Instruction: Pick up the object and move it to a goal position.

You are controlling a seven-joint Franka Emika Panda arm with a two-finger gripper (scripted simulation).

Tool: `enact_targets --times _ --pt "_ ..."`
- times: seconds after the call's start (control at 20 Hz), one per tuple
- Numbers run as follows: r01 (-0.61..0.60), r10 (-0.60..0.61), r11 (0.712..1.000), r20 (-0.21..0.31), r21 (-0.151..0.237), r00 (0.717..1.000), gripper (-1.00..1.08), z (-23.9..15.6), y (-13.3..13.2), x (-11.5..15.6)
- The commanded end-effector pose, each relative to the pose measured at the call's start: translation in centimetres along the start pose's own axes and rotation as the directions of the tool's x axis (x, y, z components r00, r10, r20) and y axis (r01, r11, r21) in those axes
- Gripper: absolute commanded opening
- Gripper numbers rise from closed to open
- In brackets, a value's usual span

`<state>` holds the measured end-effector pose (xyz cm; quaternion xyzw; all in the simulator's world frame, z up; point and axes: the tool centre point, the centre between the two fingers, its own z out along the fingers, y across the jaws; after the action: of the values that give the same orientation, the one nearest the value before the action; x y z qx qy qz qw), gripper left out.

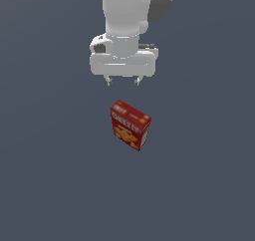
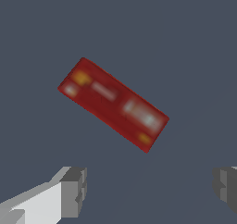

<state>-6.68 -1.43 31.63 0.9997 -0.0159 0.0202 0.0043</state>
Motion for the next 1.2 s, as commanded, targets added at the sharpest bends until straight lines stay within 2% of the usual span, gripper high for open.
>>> enact_targets --times 0.0,0.5,0.85,1.15 --pt "0.0 0.0 1.0 0.0 0.0 1.0 1.0 0.0 0.0 0.0" --pt "0.054 -0.054 0.998 0.022 -0.021 0.998 1.0 0.1 -1.3 -0.4" --pt "0.06 -0.06 0.998 0.022 -0.02 0.998 1.0 0.2 -1.3 -0.3" --pt "0.111 -0.11 0.994 0.024 -0.018 0.994 1.0 0.5 -1.3 0.0"
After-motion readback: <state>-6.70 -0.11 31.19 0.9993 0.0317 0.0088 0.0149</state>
